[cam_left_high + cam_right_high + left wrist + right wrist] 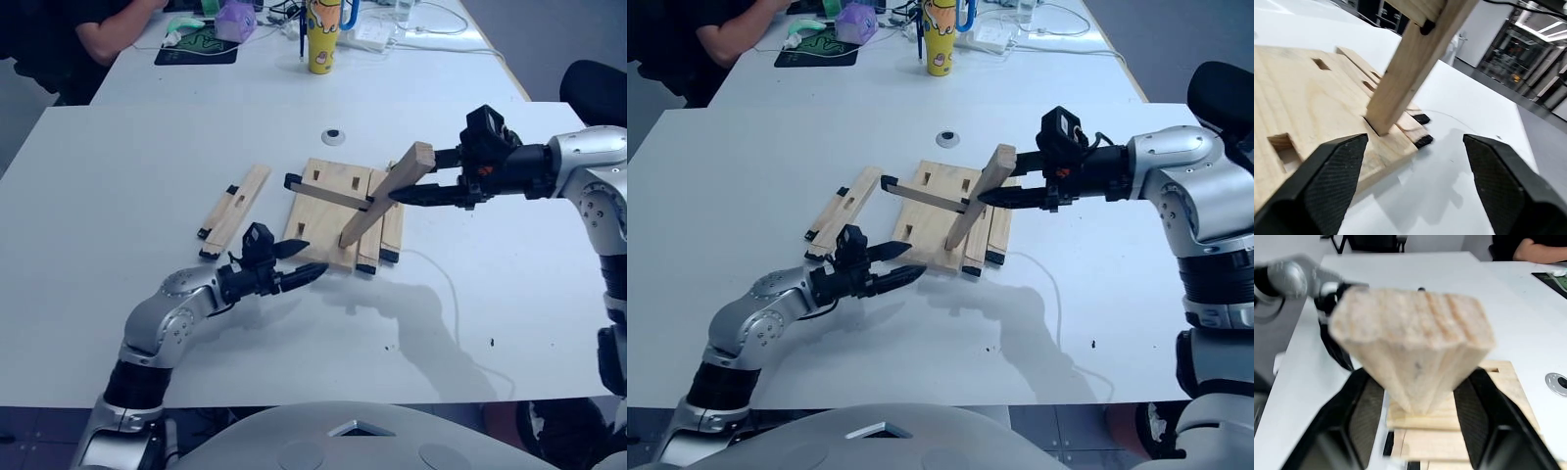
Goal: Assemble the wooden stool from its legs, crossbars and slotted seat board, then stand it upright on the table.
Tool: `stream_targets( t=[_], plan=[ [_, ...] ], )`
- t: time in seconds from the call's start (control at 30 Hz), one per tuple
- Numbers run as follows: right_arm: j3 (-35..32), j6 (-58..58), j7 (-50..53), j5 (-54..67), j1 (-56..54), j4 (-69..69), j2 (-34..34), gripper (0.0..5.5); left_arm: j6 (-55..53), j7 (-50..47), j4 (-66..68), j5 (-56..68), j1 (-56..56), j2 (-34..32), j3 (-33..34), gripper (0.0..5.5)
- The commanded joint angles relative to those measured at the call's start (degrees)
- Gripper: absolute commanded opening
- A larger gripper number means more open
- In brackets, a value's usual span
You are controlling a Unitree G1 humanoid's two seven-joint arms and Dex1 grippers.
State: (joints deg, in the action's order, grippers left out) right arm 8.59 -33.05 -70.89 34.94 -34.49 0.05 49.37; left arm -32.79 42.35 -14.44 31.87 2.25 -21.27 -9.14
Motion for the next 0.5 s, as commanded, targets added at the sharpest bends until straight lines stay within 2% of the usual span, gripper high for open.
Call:
stream_targets(
  t=[0.03,0.37,0.5],
  plan=[
    [2.5,-2.7,1.0,-2.3,7.2,1.0,-2.0,2.07,3.0,-2.2,3.3,-4.6,1.7,0.6,-0.8,3.61],
    [2.8,-2.0,2.5,-2.7,9.9,-0.6,-3.6,2.07,7.6,-7.9,10.0,-13.9,5.6,2.6,-2.0,3.61],
    [3.4,-1.8,3.7,-3.2,10.3,-0.3,-4.7,2.07,8.0,-12.5,14.5,-18.9,8.6,5.5,-3.8,3.61]
  ],
)
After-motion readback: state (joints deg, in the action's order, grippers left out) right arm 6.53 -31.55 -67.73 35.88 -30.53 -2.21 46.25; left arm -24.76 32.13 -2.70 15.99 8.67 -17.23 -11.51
